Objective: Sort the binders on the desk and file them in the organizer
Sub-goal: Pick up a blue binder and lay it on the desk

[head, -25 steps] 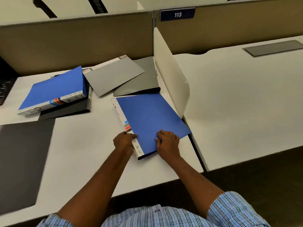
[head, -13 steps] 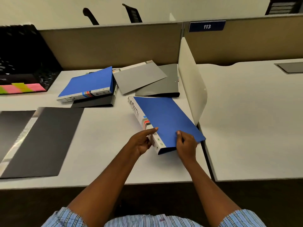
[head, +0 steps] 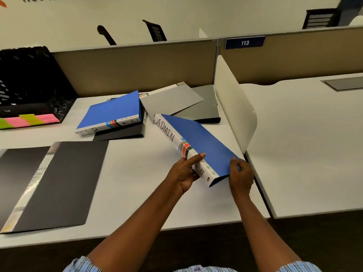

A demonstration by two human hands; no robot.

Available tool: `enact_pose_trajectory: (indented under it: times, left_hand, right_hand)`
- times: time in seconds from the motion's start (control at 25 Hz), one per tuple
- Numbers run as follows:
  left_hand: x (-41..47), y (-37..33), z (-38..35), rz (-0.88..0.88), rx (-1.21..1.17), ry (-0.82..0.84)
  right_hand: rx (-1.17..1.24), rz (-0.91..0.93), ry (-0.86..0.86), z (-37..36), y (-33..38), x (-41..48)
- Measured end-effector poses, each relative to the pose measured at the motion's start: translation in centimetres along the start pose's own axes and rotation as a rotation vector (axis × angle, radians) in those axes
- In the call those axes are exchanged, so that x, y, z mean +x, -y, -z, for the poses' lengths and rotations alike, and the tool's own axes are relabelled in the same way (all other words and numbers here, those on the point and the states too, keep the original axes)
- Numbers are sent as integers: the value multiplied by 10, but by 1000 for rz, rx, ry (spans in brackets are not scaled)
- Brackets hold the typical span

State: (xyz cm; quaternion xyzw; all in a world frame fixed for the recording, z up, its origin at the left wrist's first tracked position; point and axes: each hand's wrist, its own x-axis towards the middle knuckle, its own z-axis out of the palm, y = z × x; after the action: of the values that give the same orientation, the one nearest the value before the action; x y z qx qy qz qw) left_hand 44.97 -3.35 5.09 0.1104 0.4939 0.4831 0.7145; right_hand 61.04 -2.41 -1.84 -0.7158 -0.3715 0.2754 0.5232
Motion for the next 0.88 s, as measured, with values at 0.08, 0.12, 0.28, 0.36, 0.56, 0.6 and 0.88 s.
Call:
enact_pose_trajectory:
  times: [0.08, 0.12, 0.28, 0.36, 0.56, 0.6, 0.88]
  left_hand:
    - [-7, -7, 8, -16, -11, 7]
    - [-11, -10, 11, -22, -13, 7]
    - [-27, -24, 25, -57, 28, 41]
    - [-34, -29, 32, -103, 85, 44]
    - [-47, -39, 43, -177, 116, -5]
    - [-49, -40, 45, -185, 122, -8]
    - [-57, -45, 56, -293, 250, -27]
  right_hand:
    - [-123, -183, -76, -5, 8, -2]
    - [-111, -354, -67, -5, 13, -2]
    - [551, -723, 97, -12, 30, -14]
    - [725, -695, 115, -18, 35, -23]
    - [774, -599, 108, -36, 41, -35]
    - [765, -597, 112, -39, 42, -38]
    - [766, -669, 151, -55, 41, -55]
